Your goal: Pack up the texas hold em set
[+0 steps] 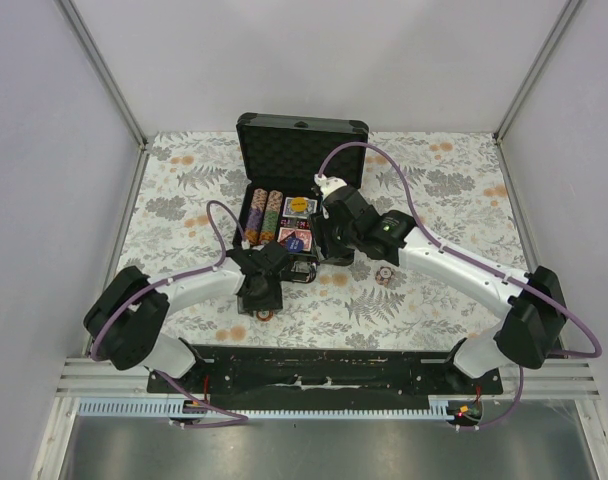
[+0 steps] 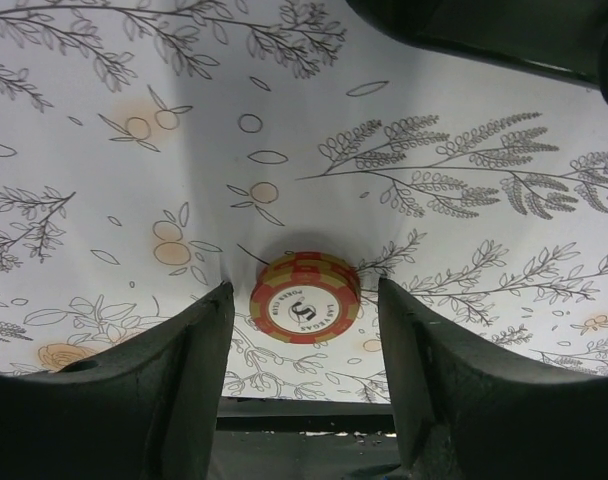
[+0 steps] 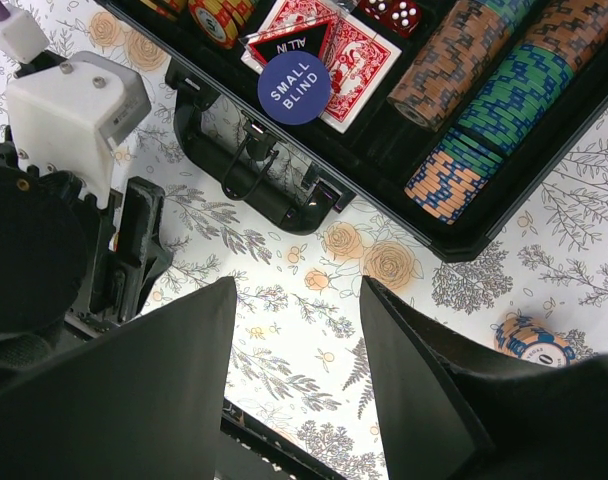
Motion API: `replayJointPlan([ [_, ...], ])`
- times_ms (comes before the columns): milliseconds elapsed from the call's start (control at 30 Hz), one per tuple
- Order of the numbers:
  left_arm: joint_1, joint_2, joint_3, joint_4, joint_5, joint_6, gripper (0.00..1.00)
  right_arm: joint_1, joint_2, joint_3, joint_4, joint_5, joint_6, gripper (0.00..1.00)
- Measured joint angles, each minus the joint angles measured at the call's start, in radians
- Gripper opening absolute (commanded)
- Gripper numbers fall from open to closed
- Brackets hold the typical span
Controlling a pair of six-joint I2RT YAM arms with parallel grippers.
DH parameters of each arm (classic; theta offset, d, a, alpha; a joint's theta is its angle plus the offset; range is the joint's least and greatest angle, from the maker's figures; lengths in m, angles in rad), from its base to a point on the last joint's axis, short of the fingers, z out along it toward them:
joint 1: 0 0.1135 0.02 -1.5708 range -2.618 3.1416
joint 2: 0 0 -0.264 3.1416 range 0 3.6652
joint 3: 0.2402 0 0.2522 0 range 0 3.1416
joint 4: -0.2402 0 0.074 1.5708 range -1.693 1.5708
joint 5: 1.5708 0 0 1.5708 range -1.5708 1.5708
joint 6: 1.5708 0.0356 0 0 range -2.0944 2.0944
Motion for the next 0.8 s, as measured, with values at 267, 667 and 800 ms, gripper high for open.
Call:
replayJointPlan([
  [267,-0.039,0.02,0.01,0.0,0.011,0.007,0.57,0.0,0.012,0.0,0.0,0.0,0.008,0.6],
  [667,-0.04,0.058,0.034,-0.017,0.026,0.006,0.33,0.0,0.012,0.0,0.0,0.0,0.013,0.6],
  [800,-0.04,0.056,0.034,-0.017,0.025,0.006,0.28,0.0,0.012,0.0,-0.001,0.0,0.015,0.6],
])
